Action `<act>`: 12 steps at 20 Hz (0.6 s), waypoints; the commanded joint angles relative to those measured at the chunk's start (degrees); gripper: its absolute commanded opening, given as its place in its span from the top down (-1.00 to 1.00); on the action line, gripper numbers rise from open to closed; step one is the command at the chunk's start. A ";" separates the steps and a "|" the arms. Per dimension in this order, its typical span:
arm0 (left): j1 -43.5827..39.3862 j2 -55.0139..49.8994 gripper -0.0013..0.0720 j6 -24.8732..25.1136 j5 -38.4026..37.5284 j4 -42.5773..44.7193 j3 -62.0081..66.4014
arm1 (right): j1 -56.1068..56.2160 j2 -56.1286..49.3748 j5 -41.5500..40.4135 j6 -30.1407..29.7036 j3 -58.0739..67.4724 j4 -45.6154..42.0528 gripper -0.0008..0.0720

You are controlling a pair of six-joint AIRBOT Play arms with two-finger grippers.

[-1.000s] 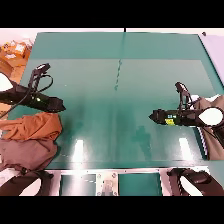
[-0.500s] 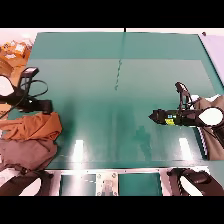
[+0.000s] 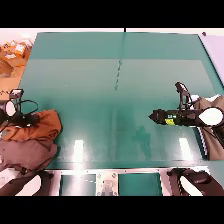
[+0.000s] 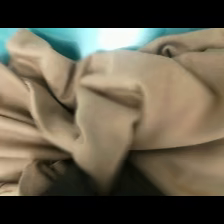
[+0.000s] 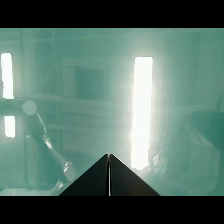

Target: Fold the shirts.

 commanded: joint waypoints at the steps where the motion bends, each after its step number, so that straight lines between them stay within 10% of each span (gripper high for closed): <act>1: 1.03 -0.48 0.91 4.57 -0.59 -6.69 -0.09 | 0.07 0.02 0.02 0.00 -0.04 0.02 0.93; 7: -1.64 -0.37 0.91 8.24 -9.38 -20.72 19.98 | 0.07 0.02 -1.27 0.00 -0.04 0.70 0.93; 12: -19.78 -0.37 0.91 10.29 -9.29 -27.47 37.22 | 0.04 0.02 -1.25 0.02 0.22 0.68 0.79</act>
